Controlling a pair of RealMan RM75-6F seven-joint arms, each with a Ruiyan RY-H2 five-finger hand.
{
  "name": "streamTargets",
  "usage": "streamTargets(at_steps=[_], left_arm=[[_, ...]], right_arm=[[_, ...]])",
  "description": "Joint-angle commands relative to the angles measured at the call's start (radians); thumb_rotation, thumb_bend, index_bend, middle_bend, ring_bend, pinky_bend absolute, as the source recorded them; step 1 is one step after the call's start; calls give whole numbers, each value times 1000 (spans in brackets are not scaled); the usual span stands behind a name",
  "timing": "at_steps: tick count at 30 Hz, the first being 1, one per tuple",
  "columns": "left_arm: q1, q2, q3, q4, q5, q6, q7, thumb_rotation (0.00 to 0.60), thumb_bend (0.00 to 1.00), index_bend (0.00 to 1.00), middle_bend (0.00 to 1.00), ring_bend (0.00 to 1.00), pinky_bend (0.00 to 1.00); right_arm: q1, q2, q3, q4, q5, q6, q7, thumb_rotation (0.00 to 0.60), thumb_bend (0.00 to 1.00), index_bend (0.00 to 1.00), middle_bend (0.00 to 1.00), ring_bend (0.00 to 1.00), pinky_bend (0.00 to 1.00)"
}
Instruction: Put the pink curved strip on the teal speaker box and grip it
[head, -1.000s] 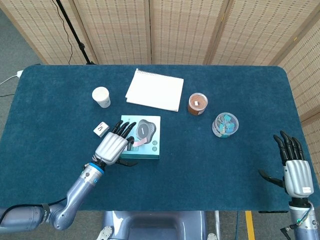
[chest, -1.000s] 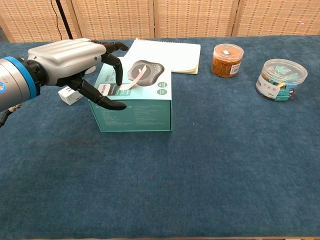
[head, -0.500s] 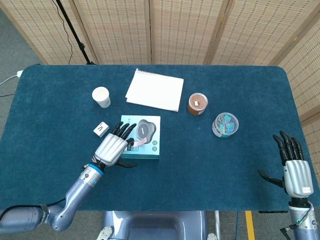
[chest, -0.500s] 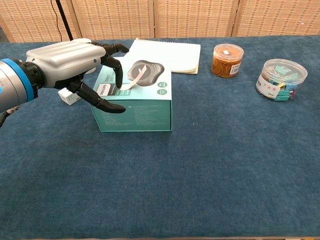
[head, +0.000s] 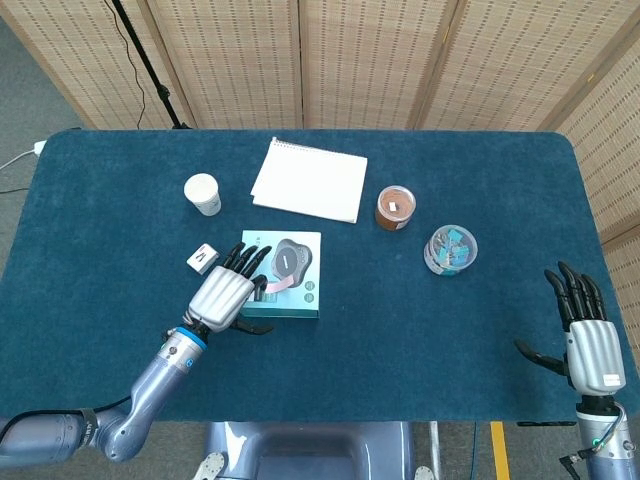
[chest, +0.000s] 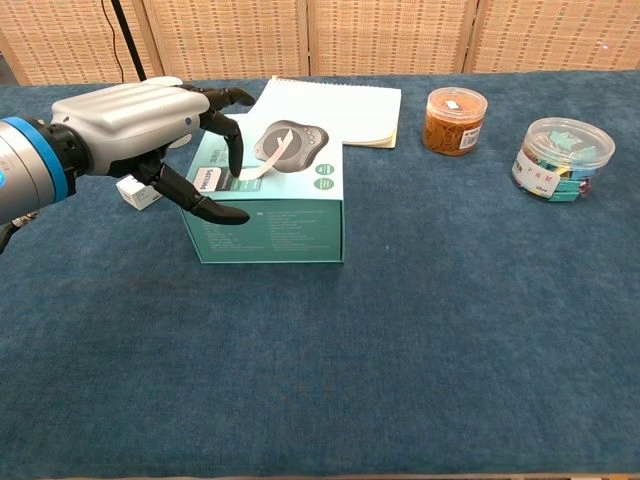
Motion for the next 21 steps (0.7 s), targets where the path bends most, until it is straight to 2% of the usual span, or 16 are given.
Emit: streamTargets(at_steps=[1,21], left_arm=[[0,-1,-2,4,4,0,-6,261,0,436,0,0,0],[-10,-13,-2,3,3,-12,9,260,0,437,0,0,0]], right_arm=[[0,0,0,0,0,0,0,600,0,0,0,0,0],[-1,4,-2,-7,0,-3,3,600,0,0,0,0,0]])
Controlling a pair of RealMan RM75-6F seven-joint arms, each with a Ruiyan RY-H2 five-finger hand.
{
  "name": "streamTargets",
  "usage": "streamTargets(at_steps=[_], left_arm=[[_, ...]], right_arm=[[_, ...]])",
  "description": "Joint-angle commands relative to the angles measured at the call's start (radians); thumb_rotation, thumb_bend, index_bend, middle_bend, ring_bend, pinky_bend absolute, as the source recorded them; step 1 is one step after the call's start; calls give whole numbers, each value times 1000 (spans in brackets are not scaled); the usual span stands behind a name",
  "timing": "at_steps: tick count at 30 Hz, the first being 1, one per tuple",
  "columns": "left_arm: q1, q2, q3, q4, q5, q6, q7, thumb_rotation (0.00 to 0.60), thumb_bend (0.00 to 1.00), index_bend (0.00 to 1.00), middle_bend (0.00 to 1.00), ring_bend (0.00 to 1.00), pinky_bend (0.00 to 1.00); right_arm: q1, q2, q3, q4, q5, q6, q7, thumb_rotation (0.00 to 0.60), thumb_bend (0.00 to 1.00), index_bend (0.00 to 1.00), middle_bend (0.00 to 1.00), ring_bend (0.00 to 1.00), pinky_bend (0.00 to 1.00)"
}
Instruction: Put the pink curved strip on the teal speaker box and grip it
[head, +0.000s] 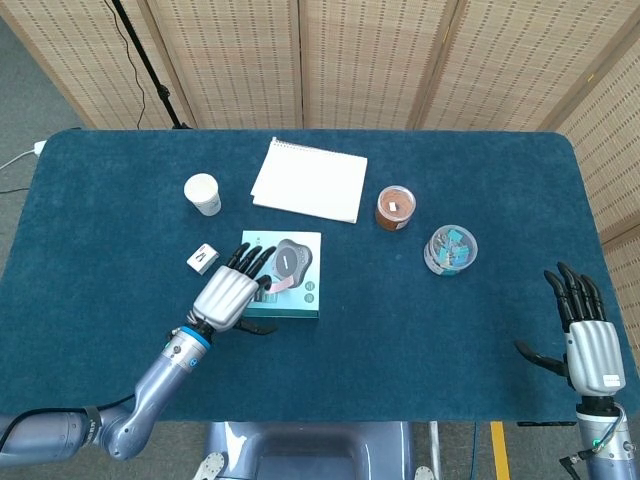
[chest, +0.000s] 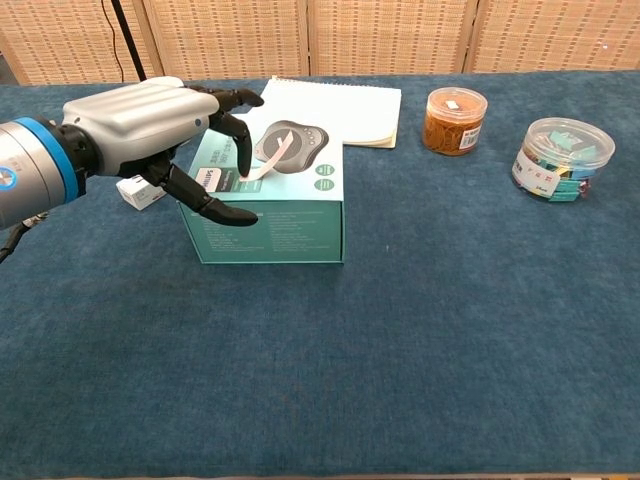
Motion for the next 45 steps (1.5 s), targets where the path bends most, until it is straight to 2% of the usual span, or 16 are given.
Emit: streamTargets(at_steps=[1,21,40,45], left_arm=[[0,-1,2,-3,3,0,4,260,0,437,0,0,0],[3,9,-5,12,-12,1,-2,258,0,437,0,0,0],[7,23,19,-31,16,-7,-2,259,0,437,0,0,0],[12,33,12,-47,29,11,-5,259,0,437,0,0,0]], right_arm=[[0,0,0,-1,1,-1,1,600,0,0,0,0,0],[-1,3,1,-5,0,1,4,600,0,0,0,0,0],[-2,3,1,-9,-1,2,1,600,0,0,0,0,0],[-2,3,1,-10,-1,1,1,600,0,0,0,0,0]])
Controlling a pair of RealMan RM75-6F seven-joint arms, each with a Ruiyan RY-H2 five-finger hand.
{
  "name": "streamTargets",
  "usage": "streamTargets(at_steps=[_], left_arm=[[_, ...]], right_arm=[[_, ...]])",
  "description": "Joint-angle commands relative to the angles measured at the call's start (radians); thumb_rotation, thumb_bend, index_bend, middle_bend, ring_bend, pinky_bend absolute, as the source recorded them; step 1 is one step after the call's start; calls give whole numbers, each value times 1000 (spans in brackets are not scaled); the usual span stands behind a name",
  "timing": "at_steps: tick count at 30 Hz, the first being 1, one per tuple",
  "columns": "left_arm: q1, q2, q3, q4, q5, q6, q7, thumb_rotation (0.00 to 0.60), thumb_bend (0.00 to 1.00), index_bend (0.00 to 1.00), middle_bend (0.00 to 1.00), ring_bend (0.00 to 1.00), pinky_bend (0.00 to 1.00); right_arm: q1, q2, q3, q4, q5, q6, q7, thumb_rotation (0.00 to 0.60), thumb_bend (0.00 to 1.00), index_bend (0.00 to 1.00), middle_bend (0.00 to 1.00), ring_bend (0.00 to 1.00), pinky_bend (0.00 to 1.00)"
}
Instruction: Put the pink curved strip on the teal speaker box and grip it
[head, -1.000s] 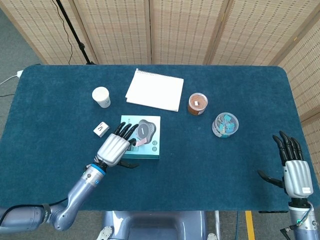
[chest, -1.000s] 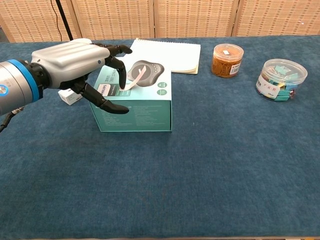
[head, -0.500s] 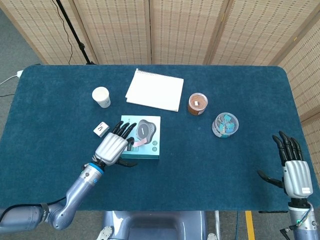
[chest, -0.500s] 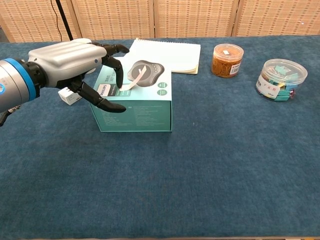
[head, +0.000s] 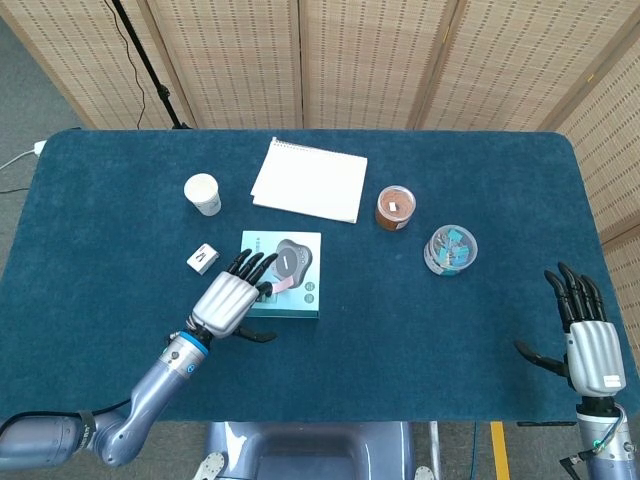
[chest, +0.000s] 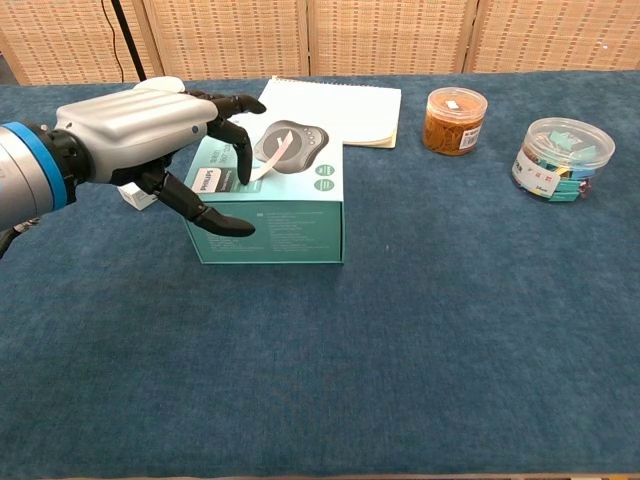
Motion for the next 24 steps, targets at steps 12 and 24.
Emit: streamTargets(at_steps=[12,24], left_arm=[[40,118,-30,-77,73,60,-101,244,0,414,0,0,0],[162,237,44,-57,210,191,-209,421,0,64,0,0,0]], right_arm=[[-1,-1,0,-1,-3,3,-5,600,0,0,0,0,0],[-2,8,5,2,-1,9,-17,600,0,0,0,0,0]])
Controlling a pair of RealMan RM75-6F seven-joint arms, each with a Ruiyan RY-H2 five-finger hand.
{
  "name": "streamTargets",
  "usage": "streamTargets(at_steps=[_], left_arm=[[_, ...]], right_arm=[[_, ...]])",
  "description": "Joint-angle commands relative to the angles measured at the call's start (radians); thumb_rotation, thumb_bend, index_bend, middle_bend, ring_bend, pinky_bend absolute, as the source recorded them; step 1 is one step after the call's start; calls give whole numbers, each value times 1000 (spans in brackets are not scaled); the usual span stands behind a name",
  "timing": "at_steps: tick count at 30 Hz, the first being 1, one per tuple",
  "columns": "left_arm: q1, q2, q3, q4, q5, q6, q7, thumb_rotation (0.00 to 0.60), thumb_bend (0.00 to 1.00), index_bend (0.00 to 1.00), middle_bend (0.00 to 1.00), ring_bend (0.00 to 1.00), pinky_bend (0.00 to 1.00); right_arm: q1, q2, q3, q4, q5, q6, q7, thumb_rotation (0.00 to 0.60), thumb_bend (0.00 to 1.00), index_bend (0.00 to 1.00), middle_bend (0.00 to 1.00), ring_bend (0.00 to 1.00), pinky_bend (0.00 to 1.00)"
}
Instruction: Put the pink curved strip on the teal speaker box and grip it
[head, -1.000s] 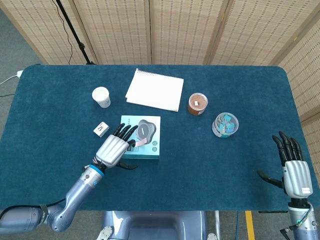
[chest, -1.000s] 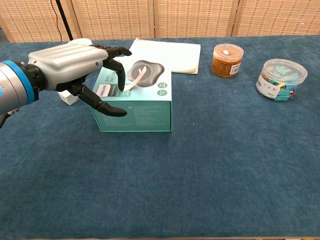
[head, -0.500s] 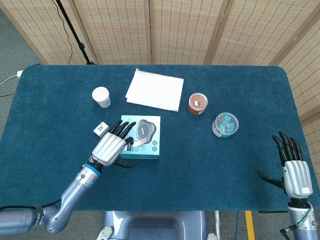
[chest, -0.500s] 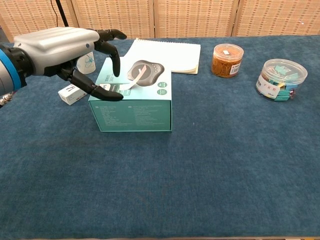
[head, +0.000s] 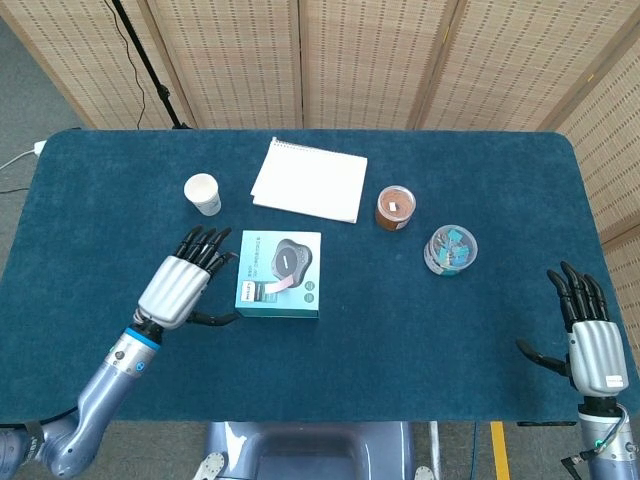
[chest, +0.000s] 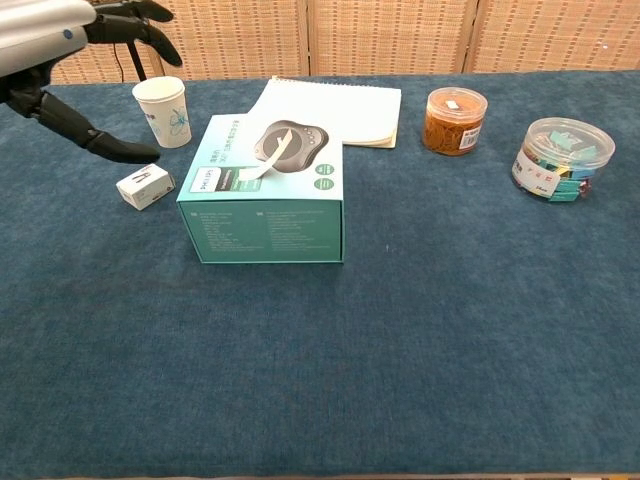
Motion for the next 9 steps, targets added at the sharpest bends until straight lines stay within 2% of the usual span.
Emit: streamTargets(at_steps=[1,4,6,9], left_arm=[[58,41,36,22,49,63,-58,467,0,20,0,0,0],[120,74,71,54,98,130,-142,575,0,0,0,0,0],[165,93,92,84,128,182,-206,600,0,0,0,0,0],[222,104,117,132,164,248,-291,600,0,0,0,0,0]], right_arm=[[-1,4,1,2,-2,4,-12,600,0,0,0,0,0],[-1,7,0,6,-3,3,-30,600,0,0,0,0,0],[-2,8,-2,10,-4,1,-57,600,0,0,0,0,0],[-2,4,-8,15,-5,-4,-97,600,0,0,0,0,0]])
